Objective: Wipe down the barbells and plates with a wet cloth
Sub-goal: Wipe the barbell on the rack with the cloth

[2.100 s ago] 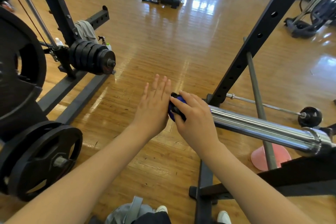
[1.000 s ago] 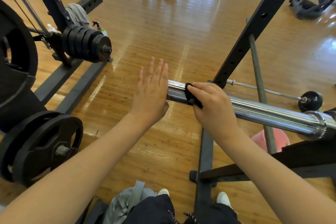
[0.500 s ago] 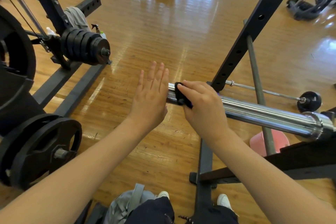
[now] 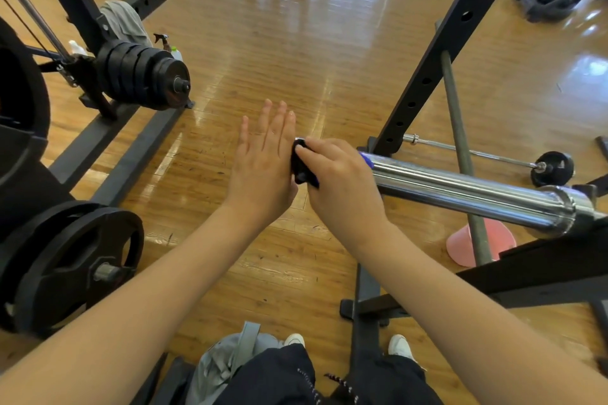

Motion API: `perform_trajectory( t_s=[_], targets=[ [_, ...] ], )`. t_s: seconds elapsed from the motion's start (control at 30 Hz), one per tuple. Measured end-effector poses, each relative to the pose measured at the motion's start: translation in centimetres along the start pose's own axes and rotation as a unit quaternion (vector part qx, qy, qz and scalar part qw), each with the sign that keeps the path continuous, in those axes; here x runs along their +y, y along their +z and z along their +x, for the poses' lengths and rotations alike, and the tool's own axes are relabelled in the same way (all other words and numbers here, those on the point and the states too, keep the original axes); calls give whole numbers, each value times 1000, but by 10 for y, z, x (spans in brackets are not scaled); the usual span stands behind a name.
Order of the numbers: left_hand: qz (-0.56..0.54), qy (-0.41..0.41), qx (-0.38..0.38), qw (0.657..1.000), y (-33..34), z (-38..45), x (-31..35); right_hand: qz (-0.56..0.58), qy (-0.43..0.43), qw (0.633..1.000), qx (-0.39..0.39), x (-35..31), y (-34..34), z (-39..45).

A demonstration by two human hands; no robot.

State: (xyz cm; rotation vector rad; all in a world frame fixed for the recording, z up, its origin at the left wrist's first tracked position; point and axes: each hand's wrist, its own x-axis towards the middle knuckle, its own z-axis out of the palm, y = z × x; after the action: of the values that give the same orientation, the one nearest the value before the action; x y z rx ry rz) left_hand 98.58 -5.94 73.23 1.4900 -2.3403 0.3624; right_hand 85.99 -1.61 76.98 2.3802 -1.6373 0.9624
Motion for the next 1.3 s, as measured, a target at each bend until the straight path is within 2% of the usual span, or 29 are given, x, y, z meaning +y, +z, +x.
perform_trajectory(
  t_s=[0.17,0.27,0.4,0.57,0.7,0.87,1.03,1.3],
  targets=[
    [11,7,-51,999,-4,0,0,-15,40,999,23,20,-12,-20],
    [-7,0,-39,999,-4,0,0,-14,42,998,35,17,-10,-11],
    [-35,7,-29,999,-5,0,0,3,13,1000,7,7,2,-3],
    [35,-4,-60,998,-11,1,4,-9,48,999,13,25,-11,-20],
    [67,-7,-45,997,-11,1,5,-9,50,998,42,18,-11,-13],
    [30,7,8,999,-2,0,3,2,6,1000,17,2,9,-6],
    [45,5,-29,999,-2,0,4,-20,29,999,38,24,-11,-27],
    [21,8,-4,1000,1,0,2,-4,10,1000,16,14,-2,-13]
  ],
)
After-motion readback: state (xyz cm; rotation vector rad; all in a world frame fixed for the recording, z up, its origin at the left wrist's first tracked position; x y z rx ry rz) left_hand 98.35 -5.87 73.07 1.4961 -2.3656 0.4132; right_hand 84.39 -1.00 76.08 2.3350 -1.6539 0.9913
